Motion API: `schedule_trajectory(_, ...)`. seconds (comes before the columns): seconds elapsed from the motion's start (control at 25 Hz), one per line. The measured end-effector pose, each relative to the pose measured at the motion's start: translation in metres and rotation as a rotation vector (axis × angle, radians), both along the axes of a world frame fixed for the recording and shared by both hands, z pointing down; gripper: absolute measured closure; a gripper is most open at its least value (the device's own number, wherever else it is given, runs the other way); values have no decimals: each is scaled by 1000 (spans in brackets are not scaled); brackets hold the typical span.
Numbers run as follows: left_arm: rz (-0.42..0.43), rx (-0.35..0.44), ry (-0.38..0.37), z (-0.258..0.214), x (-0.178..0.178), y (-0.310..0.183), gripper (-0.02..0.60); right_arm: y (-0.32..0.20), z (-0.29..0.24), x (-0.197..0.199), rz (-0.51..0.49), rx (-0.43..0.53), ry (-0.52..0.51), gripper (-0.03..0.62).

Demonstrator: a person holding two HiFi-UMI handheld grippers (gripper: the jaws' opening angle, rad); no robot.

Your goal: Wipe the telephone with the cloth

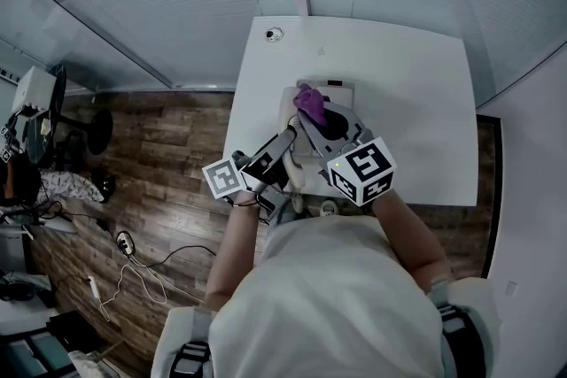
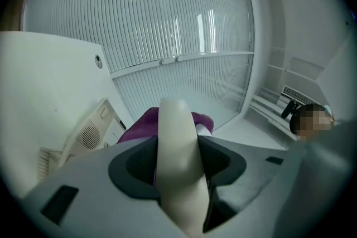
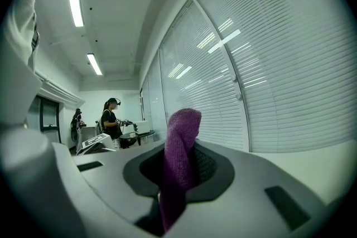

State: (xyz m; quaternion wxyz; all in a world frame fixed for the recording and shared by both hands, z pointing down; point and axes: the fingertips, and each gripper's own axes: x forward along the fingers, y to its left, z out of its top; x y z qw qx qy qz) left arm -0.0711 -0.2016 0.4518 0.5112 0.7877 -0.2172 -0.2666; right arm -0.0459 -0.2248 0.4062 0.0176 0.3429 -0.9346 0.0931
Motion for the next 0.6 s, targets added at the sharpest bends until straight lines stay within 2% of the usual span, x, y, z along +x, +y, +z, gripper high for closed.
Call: schedule_trajectory(0.6,-34,0,41,-6,-12,-13,359,6,14,-12,-44,-63,-15,534)
